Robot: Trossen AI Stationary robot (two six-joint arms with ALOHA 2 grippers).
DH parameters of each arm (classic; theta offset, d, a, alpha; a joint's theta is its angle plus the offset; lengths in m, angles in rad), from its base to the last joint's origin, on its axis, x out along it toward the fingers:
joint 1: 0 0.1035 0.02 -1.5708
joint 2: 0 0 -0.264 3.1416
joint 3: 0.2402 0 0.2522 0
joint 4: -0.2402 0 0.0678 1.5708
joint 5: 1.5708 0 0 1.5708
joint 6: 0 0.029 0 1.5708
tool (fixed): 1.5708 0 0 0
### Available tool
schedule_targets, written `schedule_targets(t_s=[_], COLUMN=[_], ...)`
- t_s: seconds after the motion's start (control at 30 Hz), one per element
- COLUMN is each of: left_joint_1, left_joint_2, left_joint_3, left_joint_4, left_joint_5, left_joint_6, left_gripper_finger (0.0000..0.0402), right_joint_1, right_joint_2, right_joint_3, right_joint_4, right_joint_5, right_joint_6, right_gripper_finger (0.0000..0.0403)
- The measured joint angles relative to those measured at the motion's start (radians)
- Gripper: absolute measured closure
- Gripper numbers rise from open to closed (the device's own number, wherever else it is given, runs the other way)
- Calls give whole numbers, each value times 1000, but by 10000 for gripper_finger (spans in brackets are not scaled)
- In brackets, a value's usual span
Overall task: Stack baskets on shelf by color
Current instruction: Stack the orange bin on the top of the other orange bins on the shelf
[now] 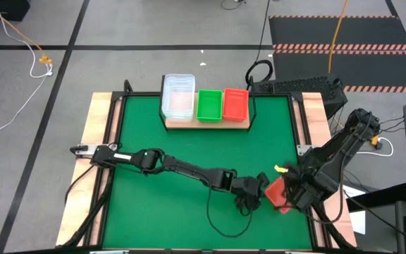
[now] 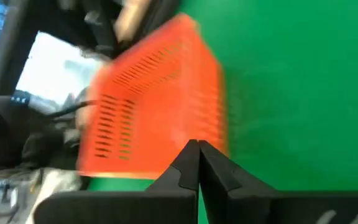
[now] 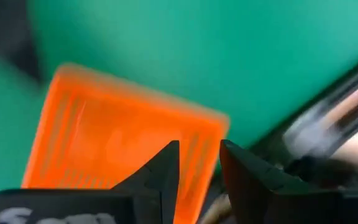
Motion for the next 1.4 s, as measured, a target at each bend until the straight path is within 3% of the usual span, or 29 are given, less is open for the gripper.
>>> schedule_targets(t_s=[0.17, 0.3, 0.4, 0.67, 0.8, 0.93, 1.4], left_joint_1=[29, 44, 46, 35, 39, 53, 69], left_joint_2=[-73, -89, -95, -46, -22, 11, 68], left_joint_3=[7, 3, 4, 7, 8, 7, 7], left_joint_4=[-76, -173, -125, 75, 123, 142, 133], left_joint_5=[-3, 12, 89, 223, 247, 270, 288], left_joint_6=[-126, -171, -175, -168, -158, -178, -223], left_gripper_finger=[399, 389, 352, 203, 171, 176, 271], right_joint_1=[-7, -10, -11, -11, -12, -28, -64], right_joint_2=[-113, -187, -215, -214, -215, -214, -215], right_joint_3=[2, 2, 2, 2, 2, 2, 2], right_joint_4=[-53, -36, -37, -14, -14, -13, 11], right_joint_5=[426, 536, 548, 543, 543, 542, 488], right_joint_6=[17, -20, -26, -36, -36, -36, -60], right_gripper_finger=[291, 291, 291, 291, 291, 291, 291])
